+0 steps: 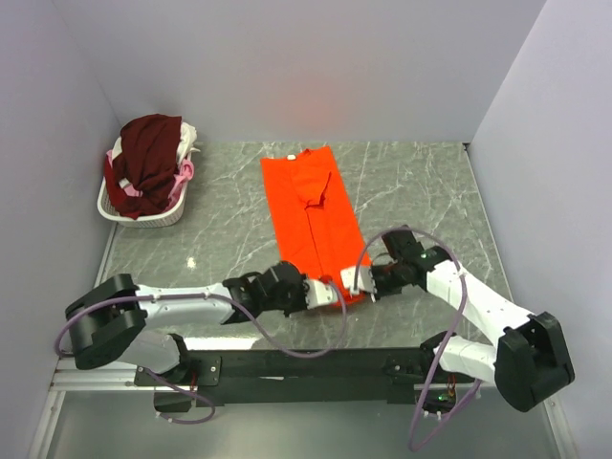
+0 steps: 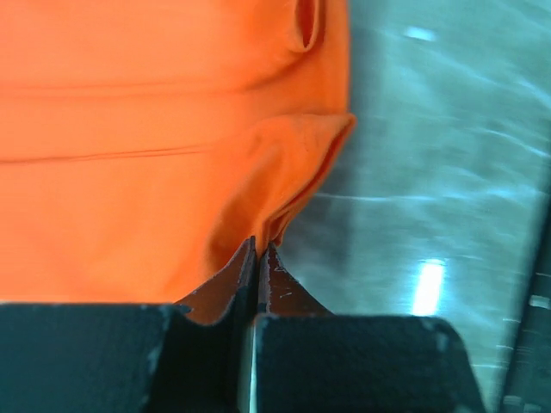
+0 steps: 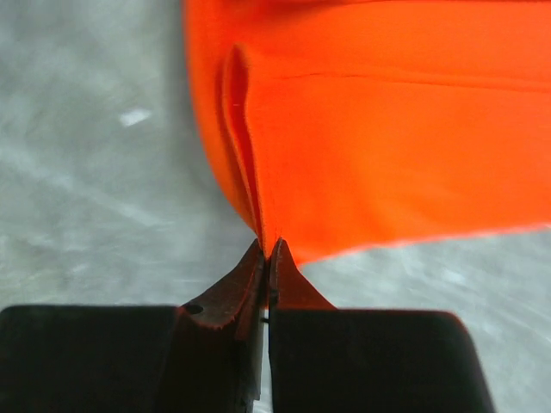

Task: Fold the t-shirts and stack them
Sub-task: Fold the tshirt

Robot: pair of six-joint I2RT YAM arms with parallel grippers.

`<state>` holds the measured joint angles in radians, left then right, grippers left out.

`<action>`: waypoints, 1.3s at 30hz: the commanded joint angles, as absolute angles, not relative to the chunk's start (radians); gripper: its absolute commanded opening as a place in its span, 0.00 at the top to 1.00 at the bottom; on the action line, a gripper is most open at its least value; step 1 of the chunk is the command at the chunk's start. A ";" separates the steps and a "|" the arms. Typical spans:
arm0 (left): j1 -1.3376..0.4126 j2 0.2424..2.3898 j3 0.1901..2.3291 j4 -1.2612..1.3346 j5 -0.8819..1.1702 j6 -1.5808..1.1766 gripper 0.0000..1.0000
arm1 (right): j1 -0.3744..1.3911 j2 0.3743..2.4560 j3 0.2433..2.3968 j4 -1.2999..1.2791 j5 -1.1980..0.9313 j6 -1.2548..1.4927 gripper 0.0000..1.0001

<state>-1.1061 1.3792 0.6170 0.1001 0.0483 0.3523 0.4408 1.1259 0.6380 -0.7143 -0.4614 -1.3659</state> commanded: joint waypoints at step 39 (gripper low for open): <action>-0.408 1.950 1.292 0.032 0.341 0.437 0.99 | 0.347 2.236 1.956 -0.635 -0.198 -0.618 1.00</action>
<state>-0.4160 1.9278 1.2453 0.0116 0.3492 0.4477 0.3546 2.2208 1.8904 -0.6712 -0.2287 -0.6659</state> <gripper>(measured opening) 0.059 0.023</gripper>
